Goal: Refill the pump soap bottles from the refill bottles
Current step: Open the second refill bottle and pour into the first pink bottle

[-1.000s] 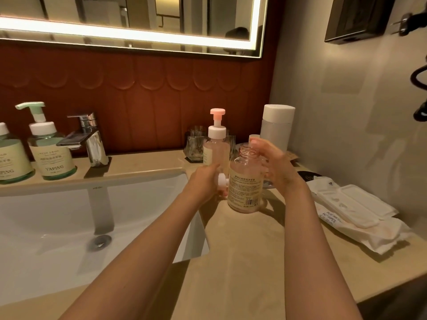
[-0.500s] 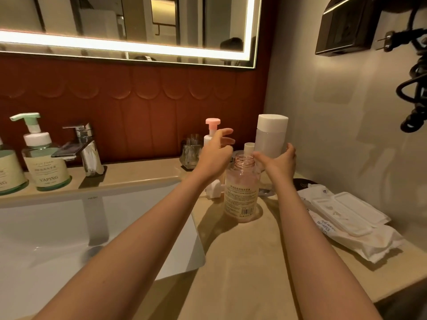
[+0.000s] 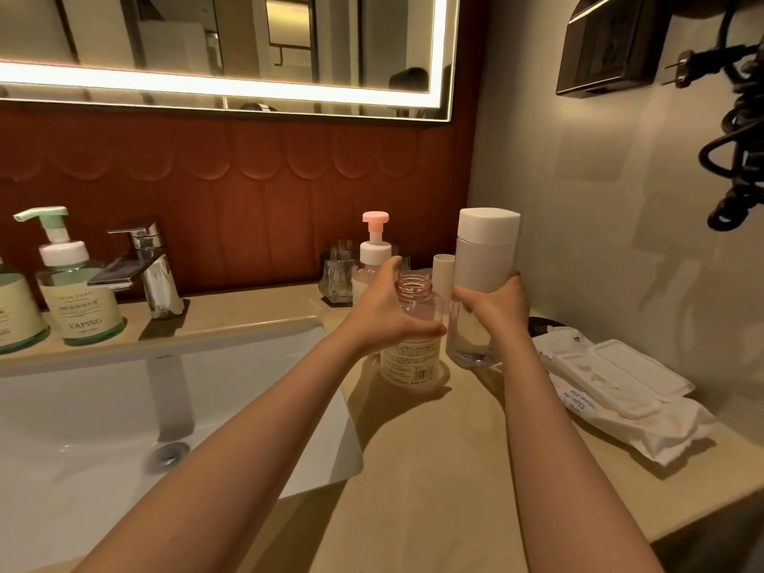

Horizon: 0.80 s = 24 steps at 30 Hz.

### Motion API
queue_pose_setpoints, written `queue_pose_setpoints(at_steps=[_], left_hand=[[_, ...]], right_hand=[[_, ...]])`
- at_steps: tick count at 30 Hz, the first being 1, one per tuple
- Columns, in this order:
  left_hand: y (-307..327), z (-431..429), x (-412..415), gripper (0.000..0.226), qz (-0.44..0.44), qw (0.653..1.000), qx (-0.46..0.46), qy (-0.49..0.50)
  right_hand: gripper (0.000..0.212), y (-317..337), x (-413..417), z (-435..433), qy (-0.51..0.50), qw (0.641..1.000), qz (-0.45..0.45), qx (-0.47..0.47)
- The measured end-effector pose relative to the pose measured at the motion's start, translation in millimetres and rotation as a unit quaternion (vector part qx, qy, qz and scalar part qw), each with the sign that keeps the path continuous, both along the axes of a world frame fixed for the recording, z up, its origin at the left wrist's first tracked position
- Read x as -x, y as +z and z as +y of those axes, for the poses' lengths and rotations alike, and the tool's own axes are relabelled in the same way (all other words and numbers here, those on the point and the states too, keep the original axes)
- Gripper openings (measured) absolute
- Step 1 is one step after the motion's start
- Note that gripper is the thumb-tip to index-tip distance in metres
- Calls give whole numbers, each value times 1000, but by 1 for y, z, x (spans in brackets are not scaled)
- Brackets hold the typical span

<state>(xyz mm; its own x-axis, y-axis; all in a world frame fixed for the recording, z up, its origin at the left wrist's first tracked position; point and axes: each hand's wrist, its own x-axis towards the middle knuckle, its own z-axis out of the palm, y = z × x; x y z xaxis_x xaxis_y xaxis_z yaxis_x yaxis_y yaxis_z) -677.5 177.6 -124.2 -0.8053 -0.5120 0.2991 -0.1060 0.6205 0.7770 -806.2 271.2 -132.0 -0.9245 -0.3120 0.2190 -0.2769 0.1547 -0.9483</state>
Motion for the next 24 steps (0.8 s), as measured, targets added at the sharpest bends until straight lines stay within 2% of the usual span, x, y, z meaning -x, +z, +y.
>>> queue_pose_setpoints(at_steps=[6, 9, 11, 13, 15, 17, 19, 21, 24], left_hand=[[3, -3, -6, 129, -47, 998, 34, 29], [7, -2, -8, 133, -52, 992, 93, 62], [17, 4, -10, 127, -52, 984, 131, 110], [34, 18, -12, 117, 3, 979, 157, 127], [54, 37, -11, 105, 111, 973, 180, 89], [70, 56, -5, 94, 147, 974, 173, -2], [80, 68, 0, 80, 73, 982, 151, -91], [84, 70, 5, 68, -1, 982, 135, -129], [79, 67, 9, 62, 8, 986, 119, -115]], right_hand=[[73, 3, -22, 26, 75, 996, -41, -29], [79, 1, -33, 35, 89, 996, -30, -11], [84, -1, -39, 40, 84, 996, -17, 22], [82, -3, -43, 45, 71, 996, 17, 41], [76, -5, -47, 49, 69, 995, 53, 52], [67, -5, -51, 52, 86, 991, 49, 86], [62, -7, -52, 56, 129, 980, 27, 147], [54, -9, -54, 60, 173, 964, -4, 201], [48, -12, -51, 58, 196, 958, -21, 210]])
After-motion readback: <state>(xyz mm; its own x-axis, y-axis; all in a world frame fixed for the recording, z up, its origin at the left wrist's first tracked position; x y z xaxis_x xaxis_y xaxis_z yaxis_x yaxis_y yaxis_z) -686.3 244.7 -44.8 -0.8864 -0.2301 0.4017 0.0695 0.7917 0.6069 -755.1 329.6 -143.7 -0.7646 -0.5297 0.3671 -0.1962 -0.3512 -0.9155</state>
